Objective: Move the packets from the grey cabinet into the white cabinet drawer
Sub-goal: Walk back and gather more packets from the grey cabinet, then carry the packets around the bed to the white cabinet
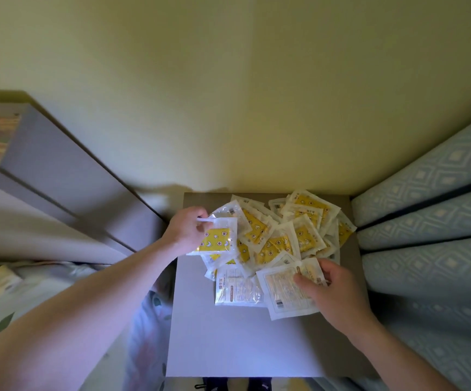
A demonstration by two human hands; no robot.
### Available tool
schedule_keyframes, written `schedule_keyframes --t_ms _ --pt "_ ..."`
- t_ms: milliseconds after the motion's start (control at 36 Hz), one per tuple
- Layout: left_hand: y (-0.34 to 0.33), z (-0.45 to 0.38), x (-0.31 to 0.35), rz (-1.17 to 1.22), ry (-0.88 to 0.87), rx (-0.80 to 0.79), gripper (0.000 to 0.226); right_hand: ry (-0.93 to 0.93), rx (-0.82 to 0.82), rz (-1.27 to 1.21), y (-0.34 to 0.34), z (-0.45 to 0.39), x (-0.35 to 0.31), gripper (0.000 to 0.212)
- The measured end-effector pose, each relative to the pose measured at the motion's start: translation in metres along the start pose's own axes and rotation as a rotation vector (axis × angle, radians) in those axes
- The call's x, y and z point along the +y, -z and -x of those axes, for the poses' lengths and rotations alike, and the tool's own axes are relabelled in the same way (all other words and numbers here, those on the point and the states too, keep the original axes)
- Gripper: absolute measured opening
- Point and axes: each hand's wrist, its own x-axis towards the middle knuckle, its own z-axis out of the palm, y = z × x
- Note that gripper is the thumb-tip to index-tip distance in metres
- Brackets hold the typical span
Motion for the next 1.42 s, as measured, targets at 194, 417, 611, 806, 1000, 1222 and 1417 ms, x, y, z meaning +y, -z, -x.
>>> schedule_keyframes --t_ms 194,417,611,806,1000,1222,1417 --pt "0.037 0.097 0.032 0.180 -0.152 0.111 0.021 0.004 0.005 -0.009 0.015 0.055 -0.033 0.016" --pt "0.098 0.246 0.072 0.199 -0.006 0.192 0.013 -0.034 0.055 -0.006 0.019 0.149 -0.069 0.014" --pt "0.132 0.381 0.094 0.255 0.289 0.247 0.002 0.046 -0.149 0.067 0.011 0.208 -0.095 0.007" --pt "0.130 0.509 0.096 0.314 0.448 0.473 0.013 0.216 -0.436 0.180 -0.006 0.242 -0.143 0.008" --pt "0.126 0.634 0.101 0.355 0.614 0.805 0.017 0.481 -0.688 0.384 -0.057 0.304 -0.178 0.012" --pt "0.091 0.809 0.086 0.449 0.941 1.076 0.019 0.793 -1.041 0.655 -0.155 0.449 -0.152 0.017" --pt "0.007 0.999 0.082 0.449 1.188 1.287 0.020 0.925 -1.353 0.785 -0.223 0.633 -0.061 0.018"
